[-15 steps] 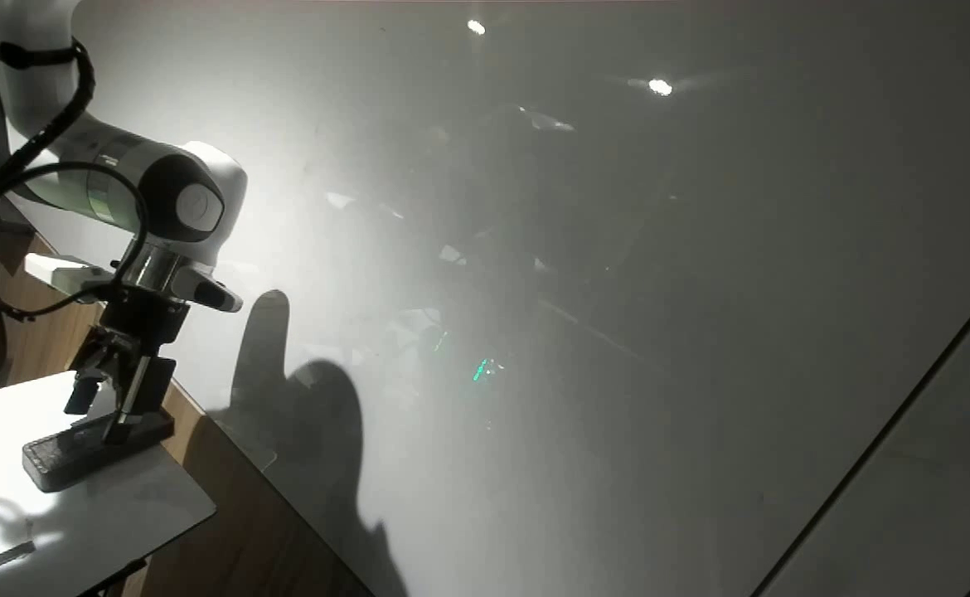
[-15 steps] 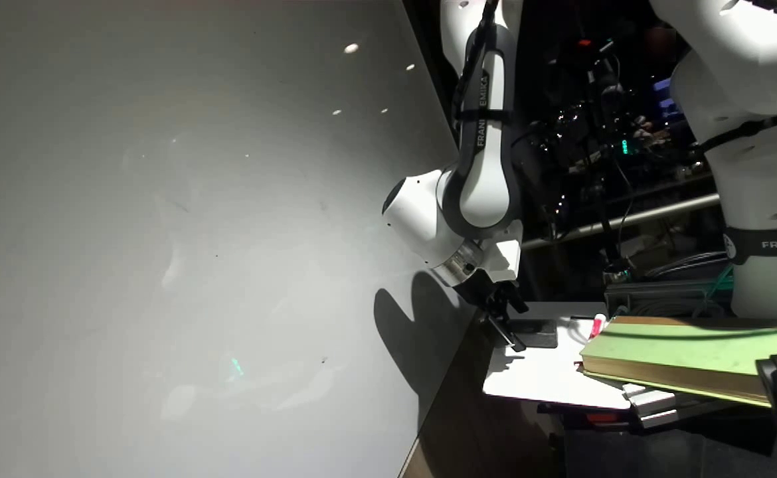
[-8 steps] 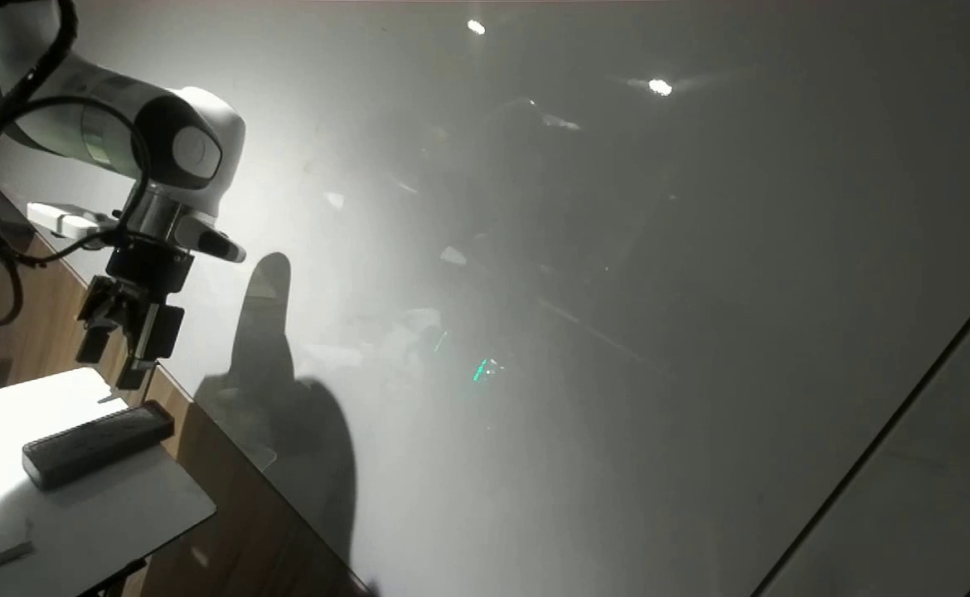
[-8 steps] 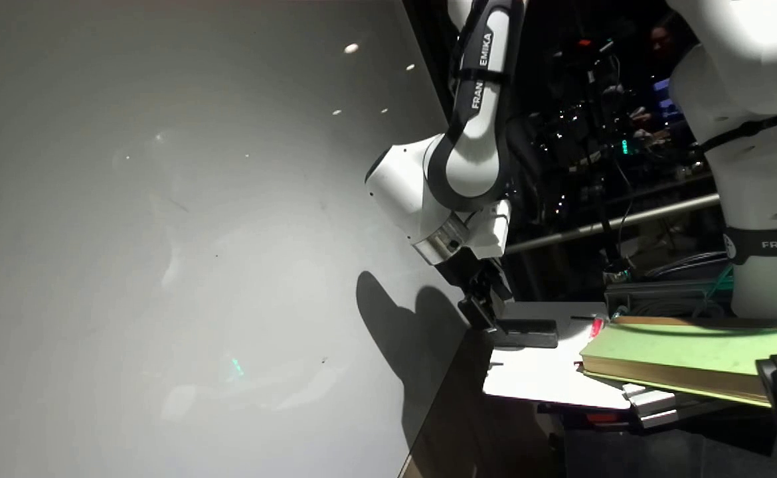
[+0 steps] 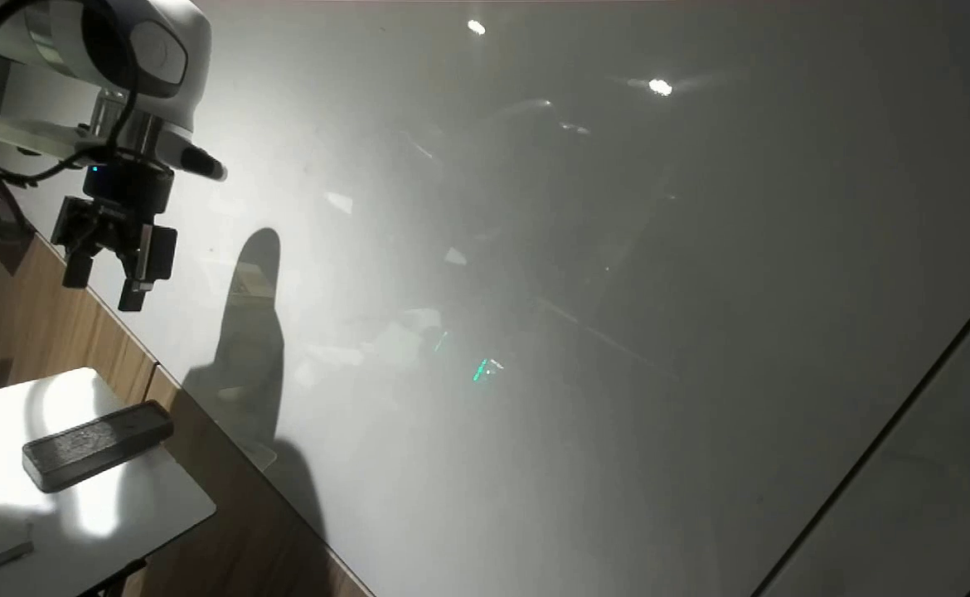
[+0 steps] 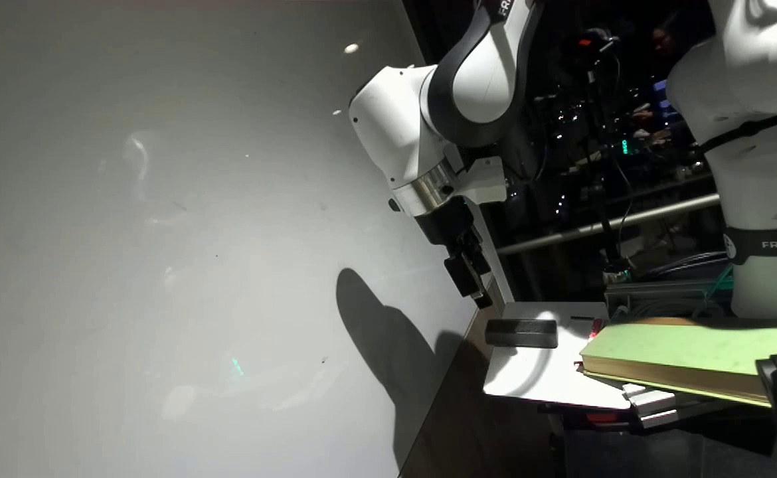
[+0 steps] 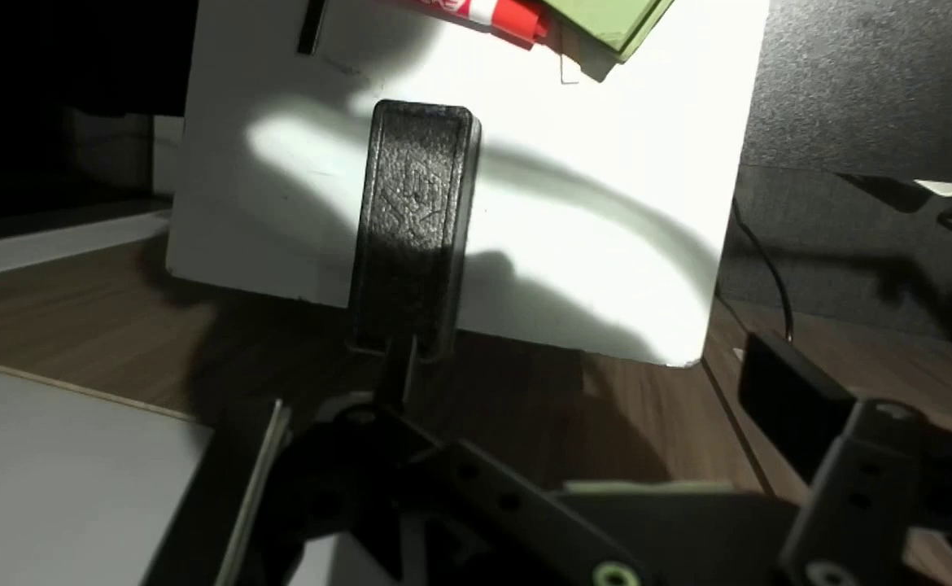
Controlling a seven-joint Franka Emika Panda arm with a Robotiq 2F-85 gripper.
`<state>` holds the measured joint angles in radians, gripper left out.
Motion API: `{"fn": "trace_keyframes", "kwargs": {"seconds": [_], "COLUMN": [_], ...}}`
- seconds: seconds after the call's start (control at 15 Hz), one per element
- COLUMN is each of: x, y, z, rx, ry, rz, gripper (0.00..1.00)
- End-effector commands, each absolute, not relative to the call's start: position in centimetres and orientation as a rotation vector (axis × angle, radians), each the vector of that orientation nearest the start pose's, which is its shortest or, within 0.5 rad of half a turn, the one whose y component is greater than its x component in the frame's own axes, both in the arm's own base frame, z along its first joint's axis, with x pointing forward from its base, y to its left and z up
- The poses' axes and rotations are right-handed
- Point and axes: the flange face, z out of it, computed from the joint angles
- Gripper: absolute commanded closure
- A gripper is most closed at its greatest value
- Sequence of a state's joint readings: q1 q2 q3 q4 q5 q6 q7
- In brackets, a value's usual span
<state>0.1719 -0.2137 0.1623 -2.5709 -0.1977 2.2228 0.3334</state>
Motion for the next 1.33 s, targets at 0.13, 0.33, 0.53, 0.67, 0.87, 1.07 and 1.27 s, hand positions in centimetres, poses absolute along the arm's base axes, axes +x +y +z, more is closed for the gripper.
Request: {"fn": "trace_keyframes", "kwargs": {"seconds": [0.13, 0.33, 0.53, 0.67, 0.87, 1.07, 1.27], "x": [36.9, 35.4, 36.2, 35.9, 35.8, 35.8, 35.8], "y": [12.9, 12.8, 12.8, 12.7, 12.7, 12.7, 12.7], "z": [36.5, 37.5, 37.1, 37.2, 37.1, 37.1, 37.1], "rx": [-3.286, -3.274, -3.297, -3.297, -3.297, -3.297, -3.297], "ry": [-0.396, -0.466, -0.446, -0.453, -0.455, -0.455, -0.455], "rz": [-0.03, -0.045, -0.038, -0.044, -0.042, -0.042, -0.042], "gripper": [0.0, 0.0, 0.0, 0.0, 0.0, 0.0, 0.0]}}
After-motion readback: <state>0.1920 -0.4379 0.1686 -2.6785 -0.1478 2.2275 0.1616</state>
